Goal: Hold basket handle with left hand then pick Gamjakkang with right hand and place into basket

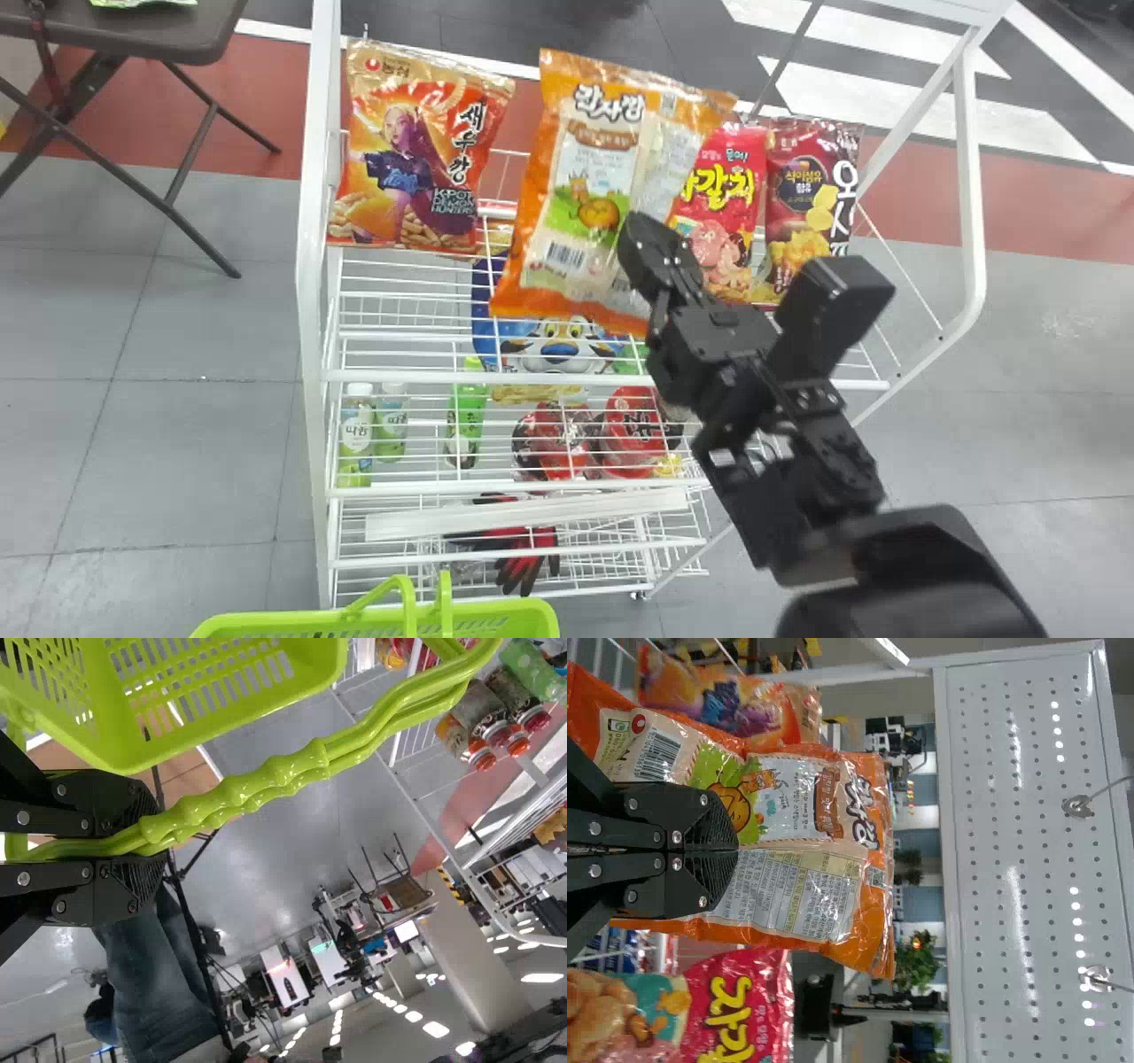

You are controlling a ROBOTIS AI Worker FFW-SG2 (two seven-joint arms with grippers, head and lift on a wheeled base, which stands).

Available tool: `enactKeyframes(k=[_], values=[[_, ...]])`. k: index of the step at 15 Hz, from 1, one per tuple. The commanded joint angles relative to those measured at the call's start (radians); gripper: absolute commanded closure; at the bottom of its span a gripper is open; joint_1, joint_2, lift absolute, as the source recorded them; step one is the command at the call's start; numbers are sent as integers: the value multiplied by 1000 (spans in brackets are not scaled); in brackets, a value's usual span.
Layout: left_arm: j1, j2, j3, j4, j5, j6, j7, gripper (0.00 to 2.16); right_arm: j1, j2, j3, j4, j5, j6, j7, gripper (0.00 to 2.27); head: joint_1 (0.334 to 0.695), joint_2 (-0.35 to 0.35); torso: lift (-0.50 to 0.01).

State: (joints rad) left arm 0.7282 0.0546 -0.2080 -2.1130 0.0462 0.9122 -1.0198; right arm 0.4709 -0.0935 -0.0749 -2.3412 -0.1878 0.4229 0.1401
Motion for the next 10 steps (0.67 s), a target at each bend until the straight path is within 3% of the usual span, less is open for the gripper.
enactKeyframes(k=[1,4,10], values=[[-1,-1,2,1,4,-14,-3,2138,78,-3,-49,-99,-68,147,41,2243,695,-350,-19],[-1,-1,2,-2,11,-14,-6,2138,127,-22,-112,-167,-96,316,91,2246,695,-350,-19],[2,1,5,-7,15,-17,-6,2138,209,-40,-382,-305,-328,899,188,2246,695,-350,-19]])
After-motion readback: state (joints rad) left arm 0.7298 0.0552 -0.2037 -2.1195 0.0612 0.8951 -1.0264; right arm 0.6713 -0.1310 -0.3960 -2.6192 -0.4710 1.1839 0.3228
